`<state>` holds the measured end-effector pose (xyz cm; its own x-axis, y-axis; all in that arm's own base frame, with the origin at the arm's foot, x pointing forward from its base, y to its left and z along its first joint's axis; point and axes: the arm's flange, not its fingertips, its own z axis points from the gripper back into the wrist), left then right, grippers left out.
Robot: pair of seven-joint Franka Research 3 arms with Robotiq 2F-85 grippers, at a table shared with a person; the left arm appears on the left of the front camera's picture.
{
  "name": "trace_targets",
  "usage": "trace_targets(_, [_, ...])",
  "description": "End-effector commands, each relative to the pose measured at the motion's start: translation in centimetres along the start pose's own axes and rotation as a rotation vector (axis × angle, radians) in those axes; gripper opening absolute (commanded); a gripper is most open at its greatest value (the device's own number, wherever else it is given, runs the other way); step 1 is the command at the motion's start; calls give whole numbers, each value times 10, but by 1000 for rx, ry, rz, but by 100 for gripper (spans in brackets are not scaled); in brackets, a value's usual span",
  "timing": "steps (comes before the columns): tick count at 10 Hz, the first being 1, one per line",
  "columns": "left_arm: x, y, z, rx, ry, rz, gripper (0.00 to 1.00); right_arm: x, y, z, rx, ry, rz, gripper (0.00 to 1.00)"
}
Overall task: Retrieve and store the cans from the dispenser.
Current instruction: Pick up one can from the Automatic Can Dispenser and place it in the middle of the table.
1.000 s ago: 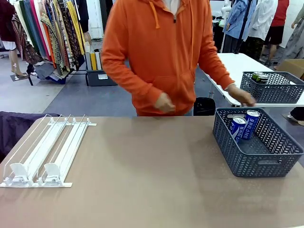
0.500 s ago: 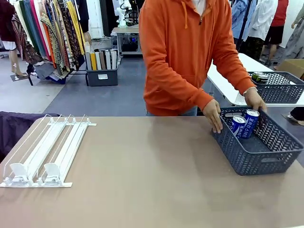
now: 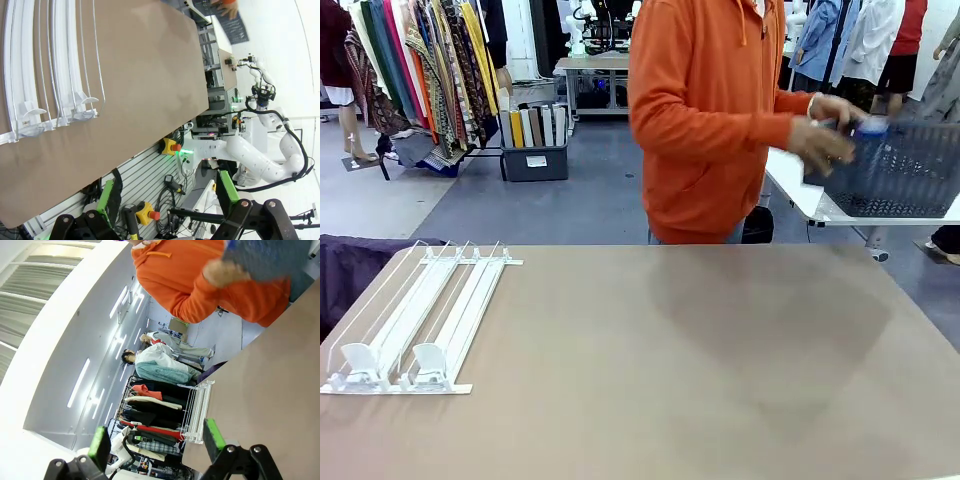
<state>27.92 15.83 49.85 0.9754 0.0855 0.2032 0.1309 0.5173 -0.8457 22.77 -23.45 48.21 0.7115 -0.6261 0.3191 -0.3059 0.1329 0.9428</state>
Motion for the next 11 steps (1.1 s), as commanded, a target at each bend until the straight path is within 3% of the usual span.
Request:
trace_targets(1, [0, -2, 1, -19, -7, -12, 100, 3, 2, -2, 20, -13, 20, 100])
trace_targets(11, [0, -2, 1, -19, -7, -12, 100, 3, 2, -2, 20, -13, 20, 100])
